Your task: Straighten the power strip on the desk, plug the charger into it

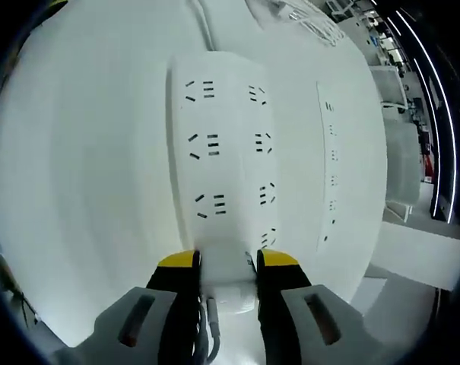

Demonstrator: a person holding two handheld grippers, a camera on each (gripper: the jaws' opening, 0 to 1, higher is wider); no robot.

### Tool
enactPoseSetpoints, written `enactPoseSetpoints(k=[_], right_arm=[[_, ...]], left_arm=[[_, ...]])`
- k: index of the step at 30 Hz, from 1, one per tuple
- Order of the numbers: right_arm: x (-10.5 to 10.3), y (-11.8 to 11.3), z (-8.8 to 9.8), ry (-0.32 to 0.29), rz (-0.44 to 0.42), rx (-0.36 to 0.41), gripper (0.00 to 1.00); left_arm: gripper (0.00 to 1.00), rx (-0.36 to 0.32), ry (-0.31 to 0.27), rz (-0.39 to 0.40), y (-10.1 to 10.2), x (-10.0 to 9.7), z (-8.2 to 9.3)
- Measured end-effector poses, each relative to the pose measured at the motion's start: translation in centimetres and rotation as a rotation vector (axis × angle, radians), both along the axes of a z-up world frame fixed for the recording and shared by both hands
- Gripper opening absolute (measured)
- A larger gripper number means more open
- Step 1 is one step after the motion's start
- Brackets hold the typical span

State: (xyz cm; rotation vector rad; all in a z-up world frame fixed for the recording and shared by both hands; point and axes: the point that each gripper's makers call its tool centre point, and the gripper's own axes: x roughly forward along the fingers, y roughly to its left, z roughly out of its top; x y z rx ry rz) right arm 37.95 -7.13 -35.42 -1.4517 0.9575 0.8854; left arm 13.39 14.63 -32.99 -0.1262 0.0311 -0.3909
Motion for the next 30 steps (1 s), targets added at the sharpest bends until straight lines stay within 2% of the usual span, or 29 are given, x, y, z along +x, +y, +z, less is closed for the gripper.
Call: enactPoseSetpoints(k=[8, 18, 19, 20, 21, 22, 23, 24, 25, 30], right_arm=[[-0.1, 0.1, -0.1, -0.010, -0.004, 0.006, 0.26], [-0.5, 0.1, 0.0, -0.052, -0.058, -0.046, 0.26], [-0.6, -0.1, 0.0, -0.047, -0.050, -0.054, 0.27], [-1.2, 0.1, -1.0, -0.007, -0.022, -0.045, 0.28], [0.6, -0.5, -0.1, -0.148, -0.081, -0.026, 0.30], [-0.2, -0.7, -0.1, -0.049, -0.045, -0.058, 0.30], [-0.3, -1.0, -0.1, -0.055, -0.023, -0.072, 0.30], [-0.2, -1.1, -0.1, -0.039, -0.041, -0.009, 0.30], [-0.3, -1.2, 0.1, -0.033, -0.037, 0.011, 0.30], [-0.7, -0.9, 0.2, -0.057, -0.005, 0.001, 0.31]], left_arm=[[0.99, -0.005, 0.004, 0.010, 0.1, 0.1, -0.2], [0.99, -0.012, -0.003, 0.017, 0.2, 0.0, -0.1], [0.99, -0.013, -0.003, 0.016, 0.2, 0.1, -0.1], [0.99, -0.016, -0.003, 0.017, 0.3, 0.1, -0.1], [0.99, -0.020, -0.003, 0.017, 0.3, 0.1, -0.1], [0.99, -0.028, -0.006, 0.019, 0.4, 0.0, 0.0], [0.99, -0.033, -0.010, 0.022, 0.5, 0.0, 0.1], [0.99, -0.036, -0.012, 0.025, 0.6, 0.0, 0.1], [0.99, -0.034, -0.011, 0.027, 0.6, 0.0, 0.1], [0.99, -0.015, -0.002, 0.026, 0.6, 0.0, -0.1]])
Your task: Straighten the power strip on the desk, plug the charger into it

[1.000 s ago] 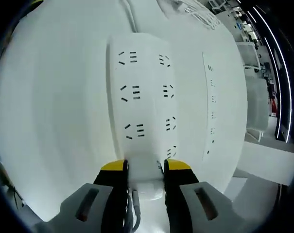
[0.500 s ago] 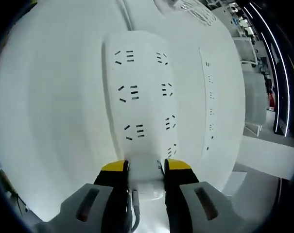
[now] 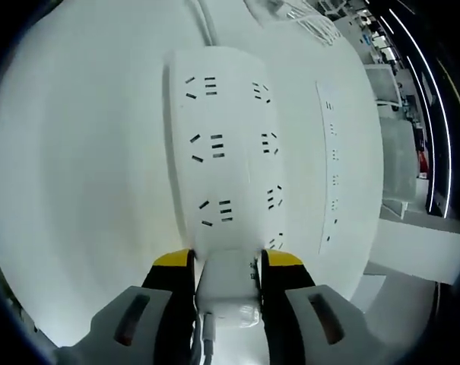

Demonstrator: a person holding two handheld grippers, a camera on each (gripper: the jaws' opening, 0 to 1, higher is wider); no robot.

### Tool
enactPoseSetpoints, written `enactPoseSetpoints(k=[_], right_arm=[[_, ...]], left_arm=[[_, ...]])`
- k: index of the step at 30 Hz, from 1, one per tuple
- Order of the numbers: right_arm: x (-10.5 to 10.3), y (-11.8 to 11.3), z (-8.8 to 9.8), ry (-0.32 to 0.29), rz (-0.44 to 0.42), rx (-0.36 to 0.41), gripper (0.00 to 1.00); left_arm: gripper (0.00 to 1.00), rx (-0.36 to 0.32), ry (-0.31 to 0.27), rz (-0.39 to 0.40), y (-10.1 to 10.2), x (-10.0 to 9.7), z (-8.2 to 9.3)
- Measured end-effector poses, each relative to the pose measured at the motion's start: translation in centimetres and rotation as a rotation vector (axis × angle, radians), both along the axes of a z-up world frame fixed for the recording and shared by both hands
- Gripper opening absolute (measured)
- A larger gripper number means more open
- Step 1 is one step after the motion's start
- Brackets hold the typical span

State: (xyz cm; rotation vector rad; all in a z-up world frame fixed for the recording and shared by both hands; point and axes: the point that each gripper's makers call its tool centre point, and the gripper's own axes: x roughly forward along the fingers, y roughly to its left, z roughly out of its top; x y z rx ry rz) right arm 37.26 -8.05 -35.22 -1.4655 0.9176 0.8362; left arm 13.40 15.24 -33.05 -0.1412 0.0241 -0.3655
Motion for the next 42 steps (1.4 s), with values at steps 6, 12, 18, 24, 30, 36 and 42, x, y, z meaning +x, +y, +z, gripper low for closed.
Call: enactPoseSetpoints(k=[6, 12, 18, 24, 30, 36, 42], right_arm=[[-0.4, 1.1, 0.1, 0.009, 0.056, 0.018, 0.33], [-0.8, 2.4, 1.2, -0.013, 0.073, 0.089, 0.31], [-1.3, 2.6, 2.0, -0.030, 0.080, 0.125, 0.38], [-1.6, 2.4, 2.0, -0.037, 0.088, 0.166, 0.42], [-1.7, 2.1, 1.8, -0.047, 0.095, 0.186, 0.46], [-1.6, 2.0, 1.9, -0.066, 0.103, 0.227, 0.55], [-1.8, 2.0, 2.2, -0.073, 0.111, 0.261, 0.60]], left_arm=[[0.99, 0.003, 0.009, -0.008, 0.0, 0.0, -0.1], [0.99, 0.008, 0.011, -0.013, 0.0, 0.0, -0.2], [0.99, 0.010, 0.012, -0.016, 0.1, 0.1, -0.2], [0.99, 0.008, 0.013, -0.017, 0.3, 0.2, -0.2], [0.99, 0.008, 0.012, -0.022, 0.2, 0.2, -0.3], [0.99, 0.013, 0.015, -0.027, 0.1, 0.1, -0.3], [0.99, 0.012, 0.015, -0.026, 0.1, 0.1, -0.4]])
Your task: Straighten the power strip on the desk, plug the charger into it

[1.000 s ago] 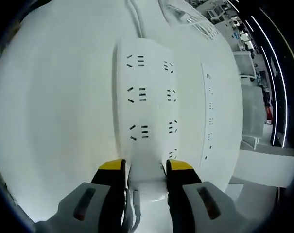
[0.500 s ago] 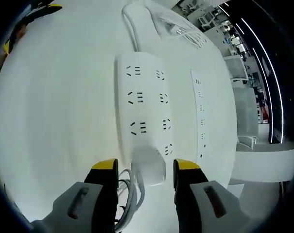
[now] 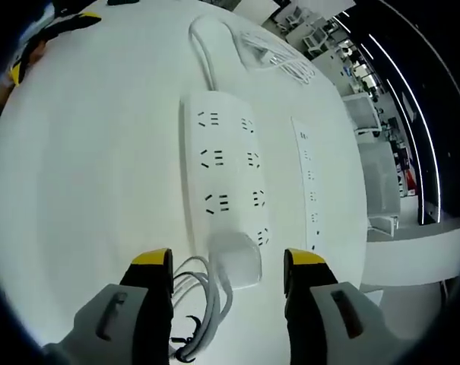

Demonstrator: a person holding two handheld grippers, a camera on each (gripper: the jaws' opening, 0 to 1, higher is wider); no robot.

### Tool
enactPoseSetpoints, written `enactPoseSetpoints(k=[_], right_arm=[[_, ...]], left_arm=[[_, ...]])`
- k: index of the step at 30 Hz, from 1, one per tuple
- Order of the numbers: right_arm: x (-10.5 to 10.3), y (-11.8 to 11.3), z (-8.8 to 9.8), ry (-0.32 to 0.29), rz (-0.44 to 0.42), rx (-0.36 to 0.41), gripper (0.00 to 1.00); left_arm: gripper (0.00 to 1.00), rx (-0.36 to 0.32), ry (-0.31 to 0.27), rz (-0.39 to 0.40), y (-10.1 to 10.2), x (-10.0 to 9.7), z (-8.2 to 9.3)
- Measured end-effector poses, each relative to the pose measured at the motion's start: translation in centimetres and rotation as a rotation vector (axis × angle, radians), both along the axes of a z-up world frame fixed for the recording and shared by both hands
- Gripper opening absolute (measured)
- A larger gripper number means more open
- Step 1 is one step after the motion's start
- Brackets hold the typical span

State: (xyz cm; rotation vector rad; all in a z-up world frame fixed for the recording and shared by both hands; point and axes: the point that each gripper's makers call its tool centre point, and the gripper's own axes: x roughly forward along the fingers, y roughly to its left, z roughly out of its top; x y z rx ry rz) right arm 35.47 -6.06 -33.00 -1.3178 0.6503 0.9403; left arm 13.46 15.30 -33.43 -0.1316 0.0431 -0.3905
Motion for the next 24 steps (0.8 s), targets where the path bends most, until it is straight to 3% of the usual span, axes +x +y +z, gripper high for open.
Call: enactPoseSetpoints(k=[7, 14, 24], right_arm=[[-0.3, 0.6, 0.5, -0.011, 0.021, 0.082, 0.67], [-0.4, -0.1, 0.8, -0.024, 0.025, 0.081, 0.69], [-1.4, -0.9, 2.3, -0.026, 0.016, 0.179, 0.83]], left_arm=[[0.99, 0.005, -0.001, -0.001, -0.1, 0.0, 0.0], [0.99, 0.007, -0.004, 0.000, -0.1, 0.0, 0.0], [0.99, 0.013, -0.004, -0.002, -0.2, 0.1, 0.0]])
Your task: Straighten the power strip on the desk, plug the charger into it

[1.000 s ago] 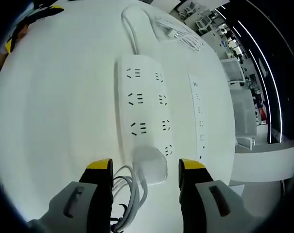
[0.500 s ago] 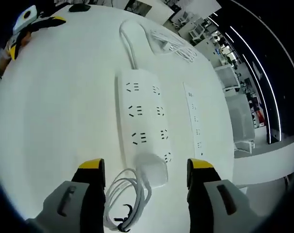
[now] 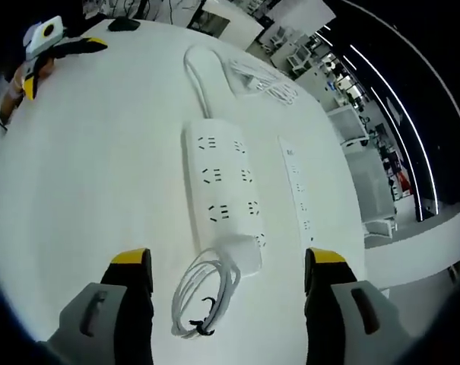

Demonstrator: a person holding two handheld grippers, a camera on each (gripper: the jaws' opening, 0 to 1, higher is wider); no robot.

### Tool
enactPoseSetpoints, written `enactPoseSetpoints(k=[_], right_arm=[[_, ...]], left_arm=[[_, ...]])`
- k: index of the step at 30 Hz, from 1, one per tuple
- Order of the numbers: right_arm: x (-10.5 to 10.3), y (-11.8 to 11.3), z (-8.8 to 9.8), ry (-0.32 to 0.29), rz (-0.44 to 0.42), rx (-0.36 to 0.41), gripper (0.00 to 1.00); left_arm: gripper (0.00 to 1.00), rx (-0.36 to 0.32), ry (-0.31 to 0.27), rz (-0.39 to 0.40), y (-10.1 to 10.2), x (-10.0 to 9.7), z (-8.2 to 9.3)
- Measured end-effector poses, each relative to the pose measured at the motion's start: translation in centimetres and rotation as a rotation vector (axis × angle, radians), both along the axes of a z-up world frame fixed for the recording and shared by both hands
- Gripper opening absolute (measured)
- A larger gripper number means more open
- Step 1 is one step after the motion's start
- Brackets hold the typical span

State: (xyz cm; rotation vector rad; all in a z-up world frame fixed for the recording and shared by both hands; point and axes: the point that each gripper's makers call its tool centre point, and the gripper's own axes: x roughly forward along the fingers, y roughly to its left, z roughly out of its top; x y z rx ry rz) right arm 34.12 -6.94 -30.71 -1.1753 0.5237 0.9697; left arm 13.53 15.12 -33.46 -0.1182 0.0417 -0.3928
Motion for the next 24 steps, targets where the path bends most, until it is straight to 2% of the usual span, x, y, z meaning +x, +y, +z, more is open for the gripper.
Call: enactPoseSetpoints(k=[4, 10, 15, 19, 24], right_arm=[[-0.2, 0.0, 0.6, 0.000, -0.013, 0.058, 0.87], [-0.3, 0.2, 1.7, 0.009, -0.051, 0.184, 0.94], [-0.6, 0.2, 2.6, 0.028, -0.075, 0.293, 0.96], [-0.4, 0.7, 4.0, 0.036, -0.094, 0.413, 0.98], [-1.0, 1.0, 5.9, 0.045, -0.106, 0.540, 1.00]], left_arm=[[0.99, -0.001, 0.000, -0.001, 0.0, 0.0, 0.0], [0.99, 0.002, 0.004, -0.003, 0.0, 0.1, -0.1], [0.99, 0.004, 0.013, -0.005, -0.2, 0.1, -0.2], [0.99, 0.039, 0.032, -0.010, -0.6, 0.2, -0.5], [0.99, 0.027, 0.030, -0.007, -0.5, 0.1, -0.5]])
